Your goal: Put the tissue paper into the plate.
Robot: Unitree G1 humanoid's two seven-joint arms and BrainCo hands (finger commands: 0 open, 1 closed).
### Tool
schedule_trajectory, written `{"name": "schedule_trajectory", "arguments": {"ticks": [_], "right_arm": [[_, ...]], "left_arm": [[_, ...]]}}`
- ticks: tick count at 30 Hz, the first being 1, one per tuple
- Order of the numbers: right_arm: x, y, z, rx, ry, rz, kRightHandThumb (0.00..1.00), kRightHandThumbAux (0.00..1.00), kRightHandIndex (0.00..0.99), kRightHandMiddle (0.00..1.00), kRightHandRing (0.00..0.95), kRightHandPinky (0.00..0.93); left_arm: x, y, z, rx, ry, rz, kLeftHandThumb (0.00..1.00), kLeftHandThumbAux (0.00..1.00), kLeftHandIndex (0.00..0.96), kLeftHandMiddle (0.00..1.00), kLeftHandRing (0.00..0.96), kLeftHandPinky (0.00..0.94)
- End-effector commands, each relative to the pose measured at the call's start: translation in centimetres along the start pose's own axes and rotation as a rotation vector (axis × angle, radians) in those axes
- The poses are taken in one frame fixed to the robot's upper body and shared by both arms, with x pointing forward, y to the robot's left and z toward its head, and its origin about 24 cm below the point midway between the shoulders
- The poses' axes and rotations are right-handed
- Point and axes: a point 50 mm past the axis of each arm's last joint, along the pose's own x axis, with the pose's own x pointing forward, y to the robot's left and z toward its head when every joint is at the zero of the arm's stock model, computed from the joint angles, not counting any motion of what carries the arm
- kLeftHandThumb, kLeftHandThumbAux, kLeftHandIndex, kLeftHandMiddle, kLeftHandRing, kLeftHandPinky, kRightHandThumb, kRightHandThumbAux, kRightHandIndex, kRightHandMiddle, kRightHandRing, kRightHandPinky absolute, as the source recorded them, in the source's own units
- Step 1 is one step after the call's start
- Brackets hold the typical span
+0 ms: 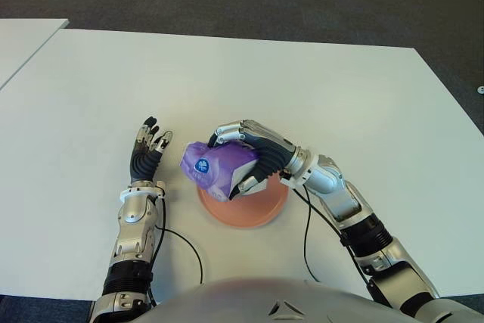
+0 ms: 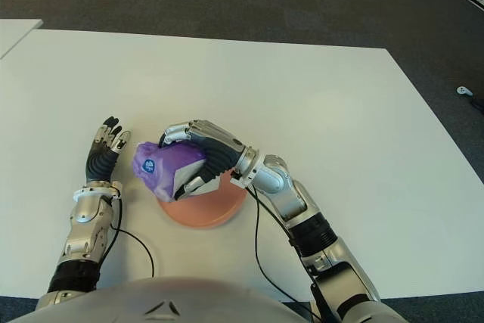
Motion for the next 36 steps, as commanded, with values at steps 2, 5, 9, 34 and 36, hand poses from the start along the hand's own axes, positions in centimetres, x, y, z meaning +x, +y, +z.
{"name": "schedule_trajectory", "arguments": {"ticks": [2,5,9,34,36], "right_arm": [[-0.5,1.7,-1.3,-0.004,0.070,0.050,0.711,0.715,0.441,0.833,0.826,0.825],[-0.8,2.1,-1.6,-0.010,0.083,0.058,0.712,0.715,0.441,0.835,0.827,0.830],[-1.0,2.4,-2.0,-0.016,0.103,0.070,0.712,0.714,0.441,0.838,0.830,0.831],[-0.8,3.2,-3.9,-0.024,0.183,0.033,0.711,0.716,0.441,0.824,0.822,0.814],[-0.8,3.3,-4.0,-0.023,0.185,0.031,0.711,0.716,0.441,0.824,0.822,0.812]], "left_arm": [[-0.6,-0.1,-1.4,-0.011,0.079,-0.010,0.000,0.558,0.000,0.000,0.000,0.000],[-0.7,-0.1,-1.4,-0.012,0.081,-0.009,0.000,0.563,0.000,0.000,0.000,0.000],[-0.7,0.0,-1.4,-0.013,0.082,-0.009,0.000,0.566,0.000,0.000,0.000,0.000],[-0.7,0.3,-1.5,-0.004,0.086,-0.010,0.000,0.561,0.000,0.000,0.000,0.000],[-0.7,0.3,-1.5,-0.005,0.085,-0.011,0.000,0.561,0.000,0.000,0.000,0.000]]}}
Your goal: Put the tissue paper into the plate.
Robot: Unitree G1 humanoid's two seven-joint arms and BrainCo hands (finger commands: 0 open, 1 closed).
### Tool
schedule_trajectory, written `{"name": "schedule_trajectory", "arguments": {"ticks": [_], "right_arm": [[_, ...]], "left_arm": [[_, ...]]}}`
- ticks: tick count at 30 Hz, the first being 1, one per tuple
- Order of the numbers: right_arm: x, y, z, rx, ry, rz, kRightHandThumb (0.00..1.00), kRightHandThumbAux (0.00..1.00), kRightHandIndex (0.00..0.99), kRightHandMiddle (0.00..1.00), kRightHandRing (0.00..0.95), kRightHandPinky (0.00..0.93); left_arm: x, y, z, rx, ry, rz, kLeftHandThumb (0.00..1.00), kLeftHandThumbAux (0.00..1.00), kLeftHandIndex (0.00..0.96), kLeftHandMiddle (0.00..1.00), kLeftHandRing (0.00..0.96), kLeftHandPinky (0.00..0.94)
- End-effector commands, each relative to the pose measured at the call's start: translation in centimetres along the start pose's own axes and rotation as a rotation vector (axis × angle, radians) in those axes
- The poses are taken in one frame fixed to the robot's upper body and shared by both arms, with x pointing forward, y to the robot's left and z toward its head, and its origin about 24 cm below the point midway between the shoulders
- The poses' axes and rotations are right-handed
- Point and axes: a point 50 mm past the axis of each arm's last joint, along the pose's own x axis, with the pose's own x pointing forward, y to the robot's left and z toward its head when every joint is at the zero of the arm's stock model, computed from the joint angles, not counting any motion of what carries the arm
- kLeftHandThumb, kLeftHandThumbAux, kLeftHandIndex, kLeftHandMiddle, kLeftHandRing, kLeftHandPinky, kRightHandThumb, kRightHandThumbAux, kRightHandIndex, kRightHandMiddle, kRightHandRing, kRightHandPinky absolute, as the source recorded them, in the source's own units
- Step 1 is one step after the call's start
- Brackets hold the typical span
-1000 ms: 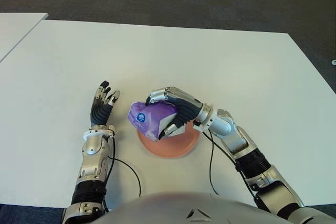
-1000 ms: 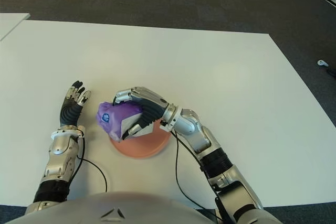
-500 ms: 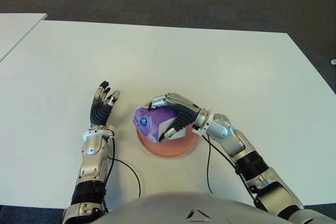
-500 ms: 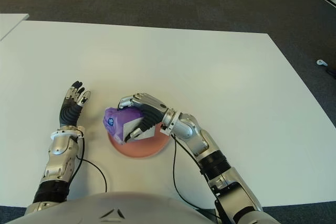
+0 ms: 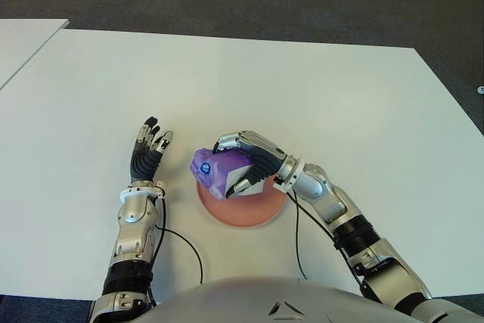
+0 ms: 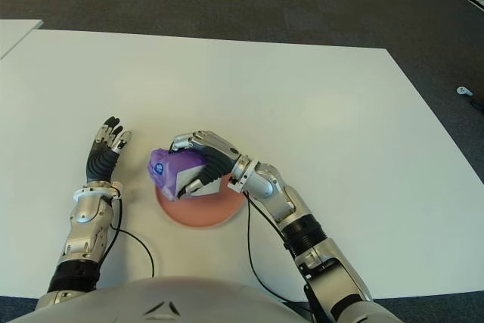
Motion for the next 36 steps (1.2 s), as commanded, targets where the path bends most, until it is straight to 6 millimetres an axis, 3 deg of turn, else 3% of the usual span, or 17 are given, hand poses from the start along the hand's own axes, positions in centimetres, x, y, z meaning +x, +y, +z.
{"name": "schedule_trajectory", "arguments": {"ticks": [1,13,19,20,21,24,27,36], "right_arm": [[-0.1,0.5,-0.6,-0.004,0.032,0.022,0.711,0.716,0.441,0.824,0.822,0.811],[-0.2,0.7,-1.1,-0.009,0.046,0.015,0.711,0.716,0.441,0.818,0.812,0.801],[-0.4,0.7,-1.0,-0.040,-0.010,0.063,0.700,0.715,0.434,0.756,0.729,0.674],[-0.4,0.6,-0.9,-0.060,-0.020,0.095,0.511,0.638,0.342,0.550,0.510,0.468],[-0.5,0.6,-0.9,-0.091,-0.023,0.144,0.386,0.591,0.281,0.416,0.369,0.334],[-0.7,0.5,-0.9,-0.185,-0.017,0.283,0.181,0.474,0.101,0.145,0.120,0.109],[-0.8,0.5,-0.9,-0.253,-0.009,0.360,0.095,0.398,0.033,0.047,0.039,0.035],[-1.3,0.6,-0.8,-0.291,-0.008,0.411,0.038,0.300,0.000,0.001,0.001,0.001]], "left_arm": [[-0.7,0.2,-1.5,-0.004,0.083,-0.007,0.000,0.561,0.000,0.000,0.000,0.000],[-0.7,0.3,-1.5,-0.006,0.085,-0.005,0.000,0.560,0.000,0.000,0.000,0.000],[-0.7,0.3,-1.4,-0.004,0.088,0.003,0.000,0.568,0.000,0.000,0.000,0.000],[-0.7,0.3,-1.4,-0.003,0.088,0.004,0.000,0.570,0.000,0.000,0.000,0.000],[-0.7,0.3,-1.4,-0.003,0.089,0.004,0.000,0.571,0.000,0.000,0.000,0.000],[-0.7,0.3,-1.3,-0.004,0.090,0.006,0.000,0.573,0.000,0.000,0.000,0.000],[-0.7,0.3,-1.3,-0.004,0.090,0.006,0.000,0.575,0.000,0.000,0.000,0.000],[-0.7,0.3,-1.4,-0.004,0.090,0.006,0.000,0.579,0.000,0.000,0.000,0.000]]}}
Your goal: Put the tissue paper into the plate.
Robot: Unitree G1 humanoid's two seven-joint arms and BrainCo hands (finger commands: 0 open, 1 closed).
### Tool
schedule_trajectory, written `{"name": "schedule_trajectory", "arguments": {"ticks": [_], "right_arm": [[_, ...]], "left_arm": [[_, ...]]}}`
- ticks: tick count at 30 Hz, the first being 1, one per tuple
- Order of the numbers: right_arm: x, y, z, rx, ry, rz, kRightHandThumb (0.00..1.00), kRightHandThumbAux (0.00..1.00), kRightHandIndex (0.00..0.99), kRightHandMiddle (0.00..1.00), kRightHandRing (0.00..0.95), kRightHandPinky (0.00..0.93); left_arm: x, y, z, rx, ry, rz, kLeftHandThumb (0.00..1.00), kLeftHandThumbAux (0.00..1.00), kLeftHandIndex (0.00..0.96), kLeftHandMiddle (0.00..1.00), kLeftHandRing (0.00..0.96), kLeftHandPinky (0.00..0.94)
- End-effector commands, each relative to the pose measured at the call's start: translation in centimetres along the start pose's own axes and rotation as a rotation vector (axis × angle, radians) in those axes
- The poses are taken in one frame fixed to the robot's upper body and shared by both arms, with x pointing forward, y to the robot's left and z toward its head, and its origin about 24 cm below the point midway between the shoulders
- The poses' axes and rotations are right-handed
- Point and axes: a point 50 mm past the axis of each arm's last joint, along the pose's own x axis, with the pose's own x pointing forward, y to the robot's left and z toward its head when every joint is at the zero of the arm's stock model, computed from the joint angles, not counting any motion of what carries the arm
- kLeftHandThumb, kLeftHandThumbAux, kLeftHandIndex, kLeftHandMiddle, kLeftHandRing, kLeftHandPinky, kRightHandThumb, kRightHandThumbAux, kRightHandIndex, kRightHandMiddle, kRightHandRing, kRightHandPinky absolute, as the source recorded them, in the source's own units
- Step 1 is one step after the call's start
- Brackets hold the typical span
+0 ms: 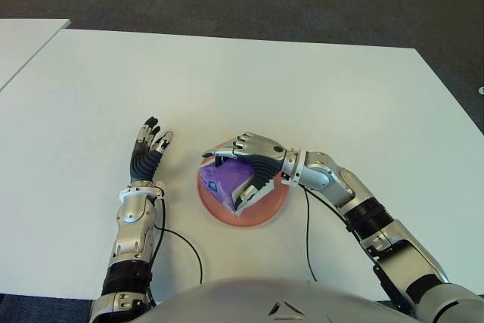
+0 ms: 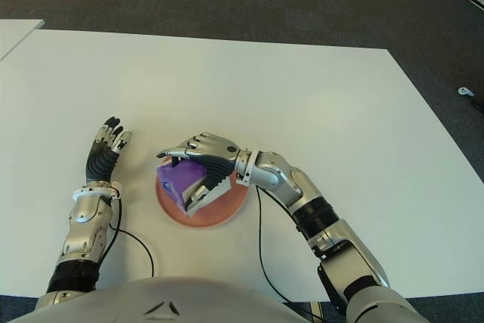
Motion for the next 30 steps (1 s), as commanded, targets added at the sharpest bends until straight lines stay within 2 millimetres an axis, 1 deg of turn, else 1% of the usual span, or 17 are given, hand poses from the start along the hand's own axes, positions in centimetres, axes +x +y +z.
{"name": "schedule_trajectory", "arguments": {"ticks": [1,15,23,30], "right_arm": [[-0.97,1.88,-0.53,0.012,0.055,0.136,0.039,0.295,0.000,0.001,0.000,0.000],[-1.59,2.21,-0.69,-0.011,0.038,0.219,0.046,0.230,0.000,0.000,0.000,0.000],[-1.65,2.33,-0.82,-0.012,0.053,0.229,0.037,0.233,0.000,0.000,0.000,0.000],[-1.81,2.35,-0.97,-0.007,0.073,0.213,0.033,0.264,0.000,0.000,0.000,0.000]], "left_arm": [[-0.70,0.20,-1.42,0.002,0.082,0.005,0.000,0.578,0.000,0.000,0.000,0.000],[-0.71,0.22,-1.45,0.002,0.078,0.002,0.000,0.573,0.000,0.000,0.000,0.000],[-0.71,0.25,-1.45,0.002,0.079,0.001,0.000,0.567,0.000,0.000,0.000,0.000],[-0.67,0.29,-1.45,0.000,0.079,-0.002,0.000,0.560,0.000,0.000,0.000,0.000]]}}
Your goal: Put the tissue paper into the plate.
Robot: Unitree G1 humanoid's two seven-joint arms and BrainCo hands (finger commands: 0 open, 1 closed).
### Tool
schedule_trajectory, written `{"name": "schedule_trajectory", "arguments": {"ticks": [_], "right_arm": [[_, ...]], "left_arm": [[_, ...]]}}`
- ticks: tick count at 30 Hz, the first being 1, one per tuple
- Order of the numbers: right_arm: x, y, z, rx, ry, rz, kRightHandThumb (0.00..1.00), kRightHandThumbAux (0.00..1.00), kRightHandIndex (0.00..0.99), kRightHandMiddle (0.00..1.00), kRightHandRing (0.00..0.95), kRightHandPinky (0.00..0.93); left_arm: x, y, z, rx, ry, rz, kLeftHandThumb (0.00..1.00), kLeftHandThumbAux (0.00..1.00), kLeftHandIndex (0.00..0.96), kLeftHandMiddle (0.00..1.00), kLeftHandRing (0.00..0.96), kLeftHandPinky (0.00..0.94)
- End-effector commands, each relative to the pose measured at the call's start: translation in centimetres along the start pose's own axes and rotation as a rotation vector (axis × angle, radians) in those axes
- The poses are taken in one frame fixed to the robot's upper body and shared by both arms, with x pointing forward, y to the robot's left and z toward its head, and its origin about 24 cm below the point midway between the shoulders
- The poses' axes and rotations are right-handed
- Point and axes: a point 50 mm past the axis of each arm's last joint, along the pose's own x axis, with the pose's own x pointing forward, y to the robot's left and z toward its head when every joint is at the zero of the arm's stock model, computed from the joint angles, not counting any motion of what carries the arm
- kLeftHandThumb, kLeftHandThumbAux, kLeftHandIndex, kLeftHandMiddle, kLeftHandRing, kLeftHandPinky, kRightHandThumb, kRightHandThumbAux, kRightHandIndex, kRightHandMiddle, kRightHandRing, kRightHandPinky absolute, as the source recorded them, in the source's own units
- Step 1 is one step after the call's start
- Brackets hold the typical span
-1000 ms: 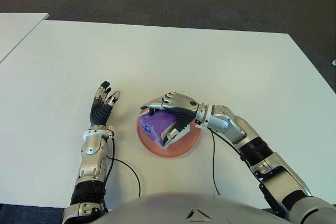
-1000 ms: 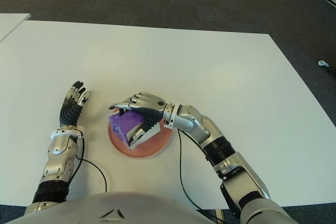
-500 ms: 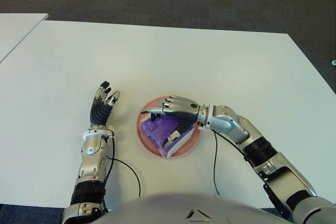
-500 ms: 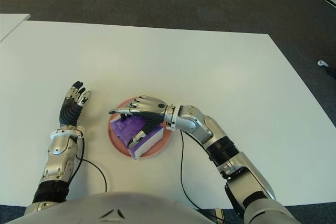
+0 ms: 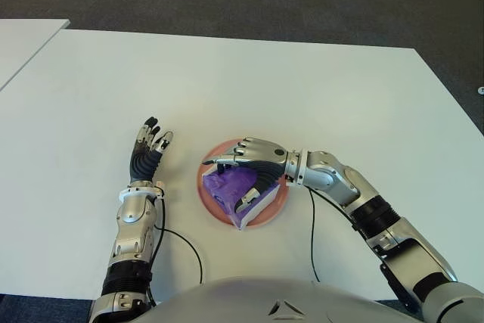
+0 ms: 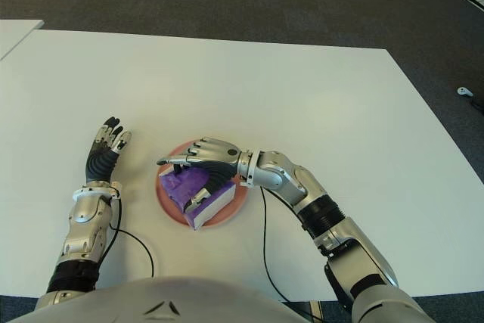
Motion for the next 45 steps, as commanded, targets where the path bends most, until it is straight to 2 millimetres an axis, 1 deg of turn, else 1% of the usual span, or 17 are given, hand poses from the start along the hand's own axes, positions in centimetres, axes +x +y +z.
{"name": "schedule_trajectory", "arguments": {"ticks": [1,9,11,14,17,20,23,27,31,34,36,37,39,41,42,45], "right_arm": [[-1.1,2.4,-0.9,0.034,0.089,0.123,0.033,0.269,0.000,0.000,0.000,0.000],[-1.3,2.2,-1.2,0.049,0.109,0.077,0.024,0.298,0.000,0.000,0.000,0.000],[-1.4,1.5,-2.1,0.050,0.134,0.033,0.023,0.301,0.000,0.000,0.000,0.000],[-1.6,-0.2,-3.1,0.059,0.156,-0.045,0.024,0.301,0.000,0.000,0.000,0.000],[-2.0,-1.7,-3.6,0.094,0.162,-0.134,0.029,0.301,0.000,0.000,0.000,0.000],[-2.5,-2.7,-4.0,0.149,0.185,-0.232,0.034,0.302,0.000,0.000,0.000,0.000],[-3.4,-4.0,-4.4,0.208,0.218,-0.342,0.044,0.301,0.000,0.000,0.000,0.000],[-4.6,-5.5,-4.9,0.238,0.240,-0.462,0.067,0.300,0.000,0.000,0.000,0.000],[-4.9,-5.7,-4.7,0.292,0.262,-0.542,0.086,0.295,0.000,0.000,0.000,0.000],[-6.7,-5.8,-4.5,0.347,0.315,-0.655,0.110,0.278,0.000,0.000,0.000,0.000],[-7.1,-5.7,-4.7,0.382,0.332,-0.717,0.125,0.268,0.000,0.000,0.000,0.000],[-7.0,-5.8,-4.8,0.411,0.328,-0.783,0.128,0.266,0.000,0.000,0.000,0.000],[-6.9,-6.0,-4.8,0.443,0.321,-0.856,0.131,0.277,0.000,0.000,0.000,0.000],[-7.2,-6.1,-5.5,0.483,0.319,-0.923,0.127,0.297,0.000,0.000,0.000,0.000],[-7.3,-6.0,-6.1,0.515,0.316,-0.971,0.126,0.303,0.000,0.000,0.000,0.000],[-7.6,-5.8,-6.4,0.606,0.282,-1.141,0.098,0.360,0.000,0.000,0.000,0.000]], "left_arm": [[-0.7,0.3,-1.4,0.000,0.081,-0.003,0.000,0.560,0.000,0.000,0.000,0.000],[-0.6,0.3,-1.5,0.000,0.081,-0.003,0.000,0.560,0.000,0.000,0.000,0.000],[-0.6,0.3,-1.5,-0.001,0.081,-0.002,0.000,0.563,0.000,0.000,0.000,0.000],[-0.5,0.4,-1.5,-0.002,0.083,0.000,0.000,0.567,0.000,0.000,0.000,0.000],[-0.5,0.4,-1.4,-0.001,0.084,0.002,0.000,0.568,0.000,0.000,0.000,0.000],[-0.6,0.4,-1.4,0.001,0.082,0.003,0.000,0.567,0.000,0.000,0.000,0.000],[-0.6,0.4,-1.3,0.003,0.081,0.006,0.000,0.570,0.000,0.000,0.000,0.000],[-0.6,0.4,-1.3,0.003,0.081,0.011,0.000,0.575,0.000,0.000,0.000,0.000],[-0.6,0.4,-1.3,0.001,0.083,0.013,0.000,0.578,0.000,0.000,0.000,0.000],[-0.6,0.3,-1.3,-0.002,0.082,0.010,0.000,0.579,0.000,0.000,0.000,0.000],[-0.6,0.3,-1.3,-0.004,0.082,0.009,0.000,0.579,0.000,0.000,0.000,0.000],[-0.6,0.3,-1.3,-0.004,0.082,0.007,0.000,0.579,0.000,0.000,0.000,0.000],[-0.6,0.3,-1.3,-0.004,0.081,0.006,0.000,0.578,0.000,0.000,0.000,0.000],[-0.6,0.3,-1.3,-0.003,0.080,0.005,0.000,0.576,0.000,0.000,0.000,0.000],[-0.6,0.3,-1.3,-0.002,0.080,0.004,0.000,0.576,0.000,0.000,0.000,0.000],[-0.6,0.2,-1.3,0.001,0.078,-0.002,0.000,0.572,0.000,0.000,0.000,0.000]]}}
